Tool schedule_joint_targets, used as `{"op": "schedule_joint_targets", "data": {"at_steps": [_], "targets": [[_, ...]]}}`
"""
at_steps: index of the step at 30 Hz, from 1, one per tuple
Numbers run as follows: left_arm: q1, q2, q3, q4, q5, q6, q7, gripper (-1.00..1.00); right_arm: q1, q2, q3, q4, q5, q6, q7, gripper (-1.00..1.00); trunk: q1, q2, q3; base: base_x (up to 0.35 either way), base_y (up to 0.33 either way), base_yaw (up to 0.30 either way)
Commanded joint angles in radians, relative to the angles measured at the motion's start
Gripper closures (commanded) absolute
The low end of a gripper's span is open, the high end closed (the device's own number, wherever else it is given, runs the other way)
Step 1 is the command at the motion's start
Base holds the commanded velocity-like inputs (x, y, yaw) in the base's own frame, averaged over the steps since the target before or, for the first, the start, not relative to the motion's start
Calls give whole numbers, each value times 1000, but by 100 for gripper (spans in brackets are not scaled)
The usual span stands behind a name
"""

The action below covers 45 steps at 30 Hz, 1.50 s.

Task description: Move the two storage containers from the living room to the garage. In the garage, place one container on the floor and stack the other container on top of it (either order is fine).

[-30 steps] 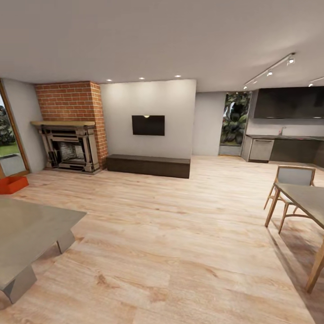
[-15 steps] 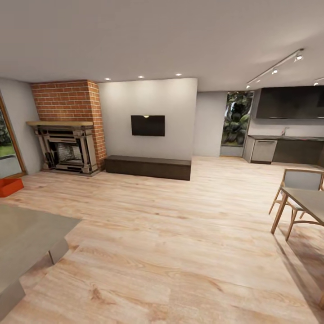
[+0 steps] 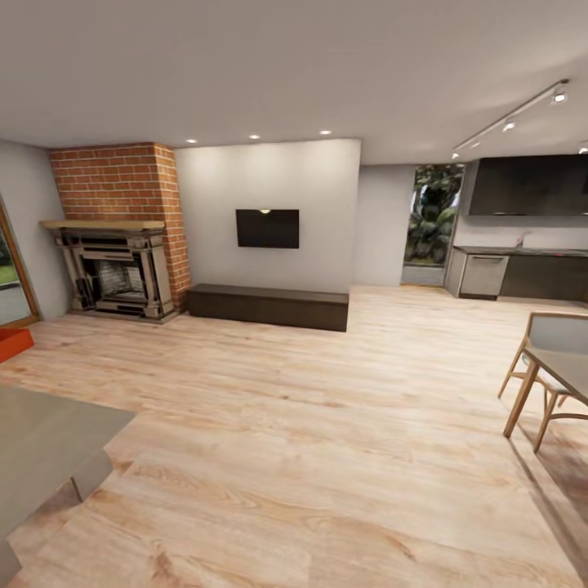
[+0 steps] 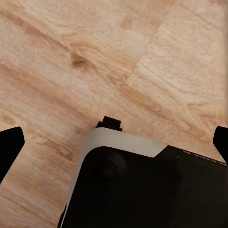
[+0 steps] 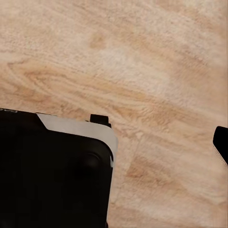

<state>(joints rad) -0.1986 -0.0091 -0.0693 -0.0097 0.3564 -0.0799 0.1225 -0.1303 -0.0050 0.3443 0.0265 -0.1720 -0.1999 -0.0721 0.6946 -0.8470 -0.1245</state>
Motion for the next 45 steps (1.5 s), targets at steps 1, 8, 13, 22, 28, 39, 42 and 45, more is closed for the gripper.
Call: {"op": "schedule_joint_targets", "data": {"at_steps": [1,8,13,22,28,39,42,45], "targets": [[-1,0,-7,1,7,-3,3,-100,-1,0,7,3,-10,-6,0,-100,1,-1,-1,322,0,0],[-1,0,-7,1,7,-3,3,-100,-2,0,6,3,-10,-6,0,-100,1,-1,-1,322,0,1],[-1,0,-8,1,7,-3,3,-100,-2,-1,4,3,-10,-5,7,-100,1,-1,-1,322,0,219],[-1,0,-7,1,7,-4,3,-100,-2,-4,6,3,-6,-5,0,-100,1,-1,-1,322,0,74],[-1,0,-8,1,7,-3,3,-100,-2,-6,13,3,3,-6,10,-100,1,-1,-1,322,0,1],[-1,1,-6,1,9,0,3,-100,-2,-3,22,3,1,-1,1,-100,1,-1,-1,322,0,0],[-1,1,-5,1,9,0,3,-100,-2,-3,21,3,2,-2,0,-100,1,-1,-1,322,0,0],[-1,1,-5,1,10,1,3,-100,-2,-1,17,3,1,-3,0,-100,1,-1,-1,322,0,0]]}}
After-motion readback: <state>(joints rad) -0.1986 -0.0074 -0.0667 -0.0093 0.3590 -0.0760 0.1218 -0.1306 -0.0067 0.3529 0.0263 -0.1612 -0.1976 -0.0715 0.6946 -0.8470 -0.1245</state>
